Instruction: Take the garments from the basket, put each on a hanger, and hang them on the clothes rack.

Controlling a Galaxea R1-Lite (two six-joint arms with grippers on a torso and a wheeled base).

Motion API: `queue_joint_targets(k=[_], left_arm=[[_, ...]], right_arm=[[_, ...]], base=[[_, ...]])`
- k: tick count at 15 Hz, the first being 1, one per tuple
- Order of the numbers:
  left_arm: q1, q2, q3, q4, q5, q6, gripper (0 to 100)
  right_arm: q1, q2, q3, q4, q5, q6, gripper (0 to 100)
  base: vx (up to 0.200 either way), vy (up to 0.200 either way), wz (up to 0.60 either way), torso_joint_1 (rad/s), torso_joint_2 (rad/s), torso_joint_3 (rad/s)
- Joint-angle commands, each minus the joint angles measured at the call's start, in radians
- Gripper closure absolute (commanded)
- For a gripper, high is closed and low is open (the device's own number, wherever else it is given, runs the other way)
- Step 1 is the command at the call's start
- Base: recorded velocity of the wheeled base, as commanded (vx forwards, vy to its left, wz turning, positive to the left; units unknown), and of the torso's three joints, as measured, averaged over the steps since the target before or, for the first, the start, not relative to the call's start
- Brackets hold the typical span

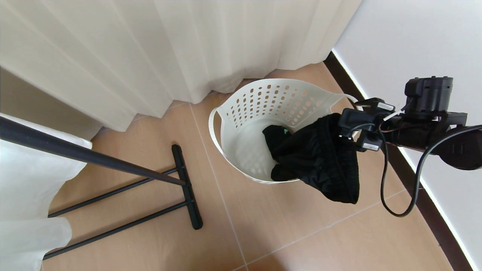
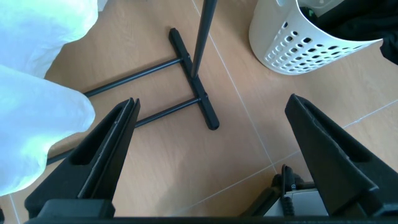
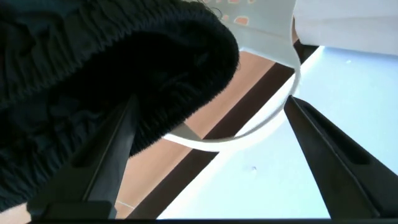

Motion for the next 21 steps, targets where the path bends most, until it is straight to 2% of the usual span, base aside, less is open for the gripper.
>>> queue_joint_targets(k=[1,3,5,8,13,16,17,19,21], left_arm=[[0.0,0.001,0.0,0.0,0.0,0.0,0],[0.0,0.001,0.0,0.0,0.0,0.0,0],[0.0,0.001,0.0,0.0,0.0,0.0,0],[0.0,0.001,0.0,0.0,0.0,0.0,0],[0.0,0.001,0.0,0.0,0.0,0.0,0],[0.0,0.001,0.0,0.0,0.0,0.0,0],[0.0,0.001,0.0,0.0,0.0,0.0,0],[0.0,0.001,0.0,0.0,0.0,0.0,0],[0.0,0.001,0.0,0.0,0.0,0.0,0]], right_arm=[[0.019,0.03,-0.012,-0.003,-0.026,0.0,0],[0.027,0.061,-0.028,-0.005,-0.072,0.001,0],[0.027,0.084,-0.043,-0.02,-0.074,0.001,0],[0.027,0.145,-0.061,-0.104,-0.074,0.0,0],[0.047,0.222,-0.169,-0.108,-0.075,0.001,0],[0.047,0.233,-0.176,-0.108,-0.075,0.004,0],[0.047,0.233,-0.176,-0.108,-0.075,0.009,100],[0.048,0.224,-0.17,-0.097,-0.08,0.04,100],[0.054,0.207,-0.158,-0.088,-0.08,0.104,100]], base=[[0.0,0.0,0.0,0.0,0.0,0.0],[0.0,0.0,0.0,0.0,0.0,0.0],[0.0,0.0,0.0,0.0,0.0,0.0],[0.0,0.0,0.0,0.0,0.0,0.0],[0.0,0.0,0.0,0.0,0.0,0.0],[0.0,0.0,0.0,0.0,0.0,0.0],[0.0,0.0,0.0,0.0,0.0,0.0],[0.0,0.0,0.0,0.0,0.0,0.0],[0.0,0.0,0.0,0.0,0.0,0.0]])
